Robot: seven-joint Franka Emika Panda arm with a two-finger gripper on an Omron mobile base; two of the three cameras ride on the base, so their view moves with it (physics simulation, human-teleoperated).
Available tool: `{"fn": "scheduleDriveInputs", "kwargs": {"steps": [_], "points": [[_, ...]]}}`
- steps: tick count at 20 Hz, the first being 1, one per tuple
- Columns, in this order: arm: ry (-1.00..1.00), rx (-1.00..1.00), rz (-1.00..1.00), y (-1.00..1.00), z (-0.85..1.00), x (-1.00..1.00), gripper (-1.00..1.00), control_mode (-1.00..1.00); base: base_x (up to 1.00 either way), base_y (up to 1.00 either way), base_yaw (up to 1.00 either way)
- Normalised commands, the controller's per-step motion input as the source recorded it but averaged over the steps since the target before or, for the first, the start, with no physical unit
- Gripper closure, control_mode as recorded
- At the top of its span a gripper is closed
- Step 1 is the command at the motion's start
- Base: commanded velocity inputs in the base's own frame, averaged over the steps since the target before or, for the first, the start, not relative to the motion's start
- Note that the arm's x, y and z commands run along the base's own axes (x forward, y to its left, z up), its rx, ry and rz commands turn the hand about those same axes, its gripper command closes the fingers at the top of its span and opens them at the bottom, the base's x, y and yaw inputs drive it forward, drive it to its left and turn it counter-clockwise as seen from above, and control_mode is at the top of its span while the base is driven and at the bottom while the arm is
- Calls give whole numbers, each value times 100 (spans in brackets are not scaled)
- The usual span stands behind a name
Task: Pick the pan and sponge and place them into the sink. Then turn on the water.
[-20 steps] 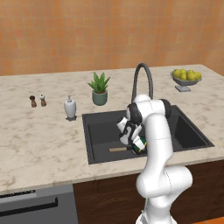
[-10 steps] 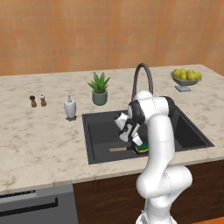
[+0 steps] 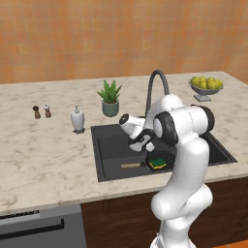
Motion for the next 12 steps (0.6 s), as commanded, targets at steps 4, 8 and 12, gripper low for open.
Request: {"fn": "scheduleDriveInputs", "kwargs": {"steps": [4, 8, 12], "points": [[-38, -1, 1, 84, 55, -100, -100, -100, 0, 0, 0], [-31, -1, 3, 80, 72, -93, -100, -100, 0, 0, 0], [-20, -12, 23, 61, 79, -84, -100, -100, 0, 0, 0]]}}
